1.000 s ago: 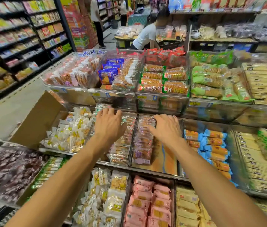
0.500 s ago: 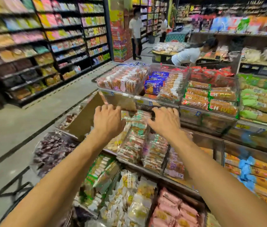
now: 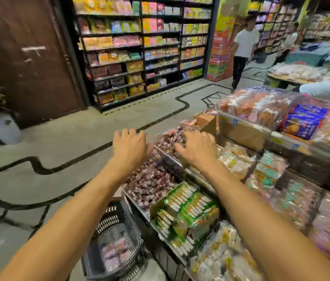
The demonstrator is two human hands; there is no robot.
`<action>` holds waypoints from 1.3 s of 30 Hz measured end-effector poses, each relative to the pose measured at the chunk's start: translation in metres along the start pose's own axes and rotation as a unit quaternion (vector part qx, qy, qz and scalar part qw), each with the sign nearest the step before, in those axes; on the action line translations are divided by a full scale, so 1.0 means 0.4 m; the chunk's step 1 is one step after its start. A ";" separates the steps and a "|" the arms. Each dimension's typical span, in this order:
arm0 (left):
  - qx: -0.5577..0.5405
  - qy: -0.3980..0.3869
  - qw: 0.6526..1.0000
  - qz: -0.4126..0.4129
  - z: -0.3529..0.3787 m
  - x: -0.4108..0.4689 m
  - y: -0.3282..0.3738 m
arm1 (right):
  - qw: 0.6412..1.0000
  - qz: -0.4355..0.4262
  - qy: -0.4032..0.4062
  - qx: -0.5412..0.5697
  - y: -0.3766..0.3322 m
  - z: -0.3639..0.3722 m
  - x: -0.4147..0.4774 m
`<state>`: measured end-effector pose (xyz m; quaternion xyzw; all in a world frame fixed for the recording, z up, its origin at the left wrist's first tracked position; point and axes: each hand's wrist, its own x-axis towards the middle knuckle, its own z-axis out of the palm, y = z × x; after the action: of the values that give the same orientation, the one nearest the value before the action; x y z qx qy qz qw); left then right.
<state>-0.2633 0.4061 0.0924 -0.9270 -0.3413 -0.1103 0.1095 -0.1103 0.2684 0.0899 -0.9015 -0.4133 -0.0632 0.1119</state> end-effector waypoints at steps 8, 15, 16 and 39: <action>0.024 -0.054 0.993 -0.100 0.074 -0.086 -0.339 | 0.993 -0.107 -0.040 0.006 -0.356 0.118 0.072; 0.038 -0.095 0.978 -0.183 0.169 -0.121 -0.534 | 0.979 -0.191 -0.070 0.008 -0.581 0.252 0.143; 0.043 -0.100 0.975 -0.192 0.190 -0.121 -0.554 | 0.977 -0.198 -0.073 0.008 -0.605 0.281 0.158; -0.059 -0.350 0.897 -0.262 1.088 -0.129 -0.700 | 0.933 -0.199 -0.301 -0.020 -0.755 1.197 0.298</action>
<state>-0.4290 0.7038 -0.3006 -0.7877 -0.5808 0.1768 -0.1046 -0.2518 0.6683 -0.3033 -0.7796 -0.5974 0.1813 -0.0507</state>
